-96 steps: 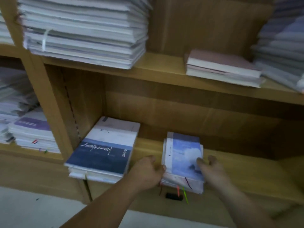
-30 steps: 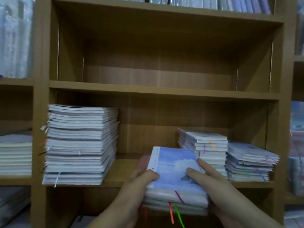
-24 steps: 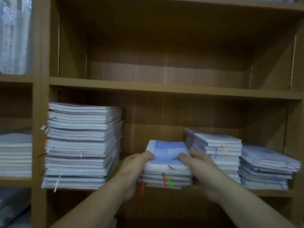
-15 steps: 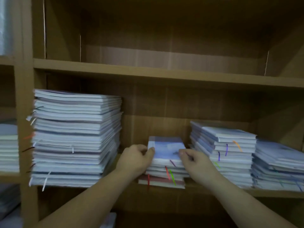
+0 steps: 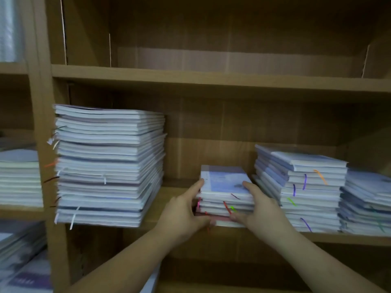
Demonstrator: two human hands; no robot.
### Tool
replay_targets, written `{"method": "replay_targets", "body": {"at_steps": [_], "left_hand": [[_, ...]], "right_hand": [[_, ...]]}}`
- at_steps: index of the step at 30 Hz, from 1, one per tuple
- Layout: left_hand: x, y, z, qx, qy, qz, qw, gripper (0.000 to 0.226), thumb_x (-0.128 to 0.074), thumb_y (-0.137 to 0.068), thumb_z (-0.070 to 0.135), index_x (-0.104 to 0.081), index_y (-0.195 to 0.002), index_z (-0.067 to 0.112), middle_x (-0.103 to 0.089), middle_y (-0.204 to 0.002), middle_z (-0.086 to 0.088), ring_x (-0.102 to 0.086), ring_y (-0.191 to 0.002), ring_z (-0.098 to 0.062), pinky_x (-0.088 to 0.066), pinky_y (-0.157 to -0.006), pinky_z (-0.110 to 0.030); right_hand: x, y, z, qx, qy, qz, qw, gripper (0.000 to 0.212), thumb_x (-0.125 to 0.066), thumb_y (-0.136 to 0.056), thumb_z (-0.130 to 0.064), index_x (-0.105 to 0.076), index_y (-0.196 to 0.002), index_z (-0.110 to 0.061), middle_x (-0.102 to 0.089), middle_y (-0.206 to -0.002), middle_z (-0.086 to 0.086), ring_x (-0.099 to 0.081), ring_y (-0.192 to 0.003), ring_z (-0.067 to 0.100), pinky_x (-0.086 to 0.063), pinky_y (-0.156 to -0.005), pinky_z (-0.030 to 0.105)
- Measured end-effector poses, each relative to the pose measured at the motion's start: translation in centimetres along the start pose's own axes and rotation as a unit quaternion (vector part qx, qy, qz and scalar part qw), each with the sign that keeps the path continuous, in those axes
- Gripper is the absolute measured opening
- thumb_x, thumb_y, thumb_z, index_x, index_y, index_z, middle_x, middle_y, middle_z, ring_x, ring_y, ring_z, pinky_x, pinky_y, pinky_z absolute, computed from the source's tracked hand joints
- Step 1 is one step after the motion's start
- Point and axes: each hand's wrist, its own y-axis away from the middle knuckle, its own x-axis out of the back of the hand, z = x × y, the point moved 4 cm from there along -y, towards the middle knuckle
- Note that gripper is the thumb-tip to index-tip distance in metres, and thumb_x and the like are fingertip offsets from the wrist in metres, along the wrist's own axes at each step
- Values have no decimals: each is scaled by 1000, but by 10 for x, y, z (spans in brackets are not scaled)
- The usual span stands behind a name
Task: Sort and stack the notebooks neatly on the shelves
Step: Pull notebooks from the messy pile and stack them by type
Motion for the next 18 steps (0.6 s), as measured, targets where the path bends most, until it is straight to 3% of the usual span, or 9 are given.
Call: {"method": "replay_targets", "body": {"at_steps": [4,7,11,13,15,18], "left_hand": [[-23,-3,16,-7,-1,28,1000,110,-84,-63,55,-23,-153,55,-70,-123,23,-66,-108,4,-58,-96,-32],[-24,-6,16,-2,9,36,999,87,-68,-80,69,-24,-154,54,-69,-123,22,-66,-106,5,-57,-95,-29],[-16,-6,11,3,74,27,997,56,-55,-96,61,-33,-148,59,-68,-119,22,-64,-103,9,-55,-92,-21],[-16,-5,11,-2,63,58,996,49,-51,-98,59,-37,-145,62,-71,-109,22,-66,-97,7,-58,-87,-27],[-21,-5,11,-1,44,70,997,48,-47,-97,65,-34,-143,66,-71,-106,21,-68,-94,4,-60,-83,-33],[-27,-7,16,17,-28,60,998,52,-35,-93,77,-24,-143,71,-70,-109,19,-66,-97,-1,-59,-81,-37]], "right_hand": [[6,-3,7,-23,7,-14,1000,103,-86,-70,-53,-28,-154,-39,-43,-146,8,-48,-132,27,-43,-105,34],[-1,3,5,-16,24,-2,1000,91,-67,-80,-69,-23,-155,-41,-31,-147,11,-43,-135,33,-42,-104,39],[5,13,-3,42,143,65,987,75,-53,-85,-76,-40,-148,-38,-21,-156,7,-35,-144,30,-49,-100,43],[10,18,-15,130,240,148,951,58,-58,-88,-65,-58,-135,-31,-38,-151,12,-42,-139,33,-56,-89,45],[9,17,-25,209,258,193,923,38,-62,-91,-51,-72,-116,-24,-63,-125,11,-61,-117,32,-57,-80,43],[4,0,-25,239,231,148,931,34,-50,-94,-46,-74,-108,-27,-70,-99,-2,-68,-94,24,-55,-73,37]]}}
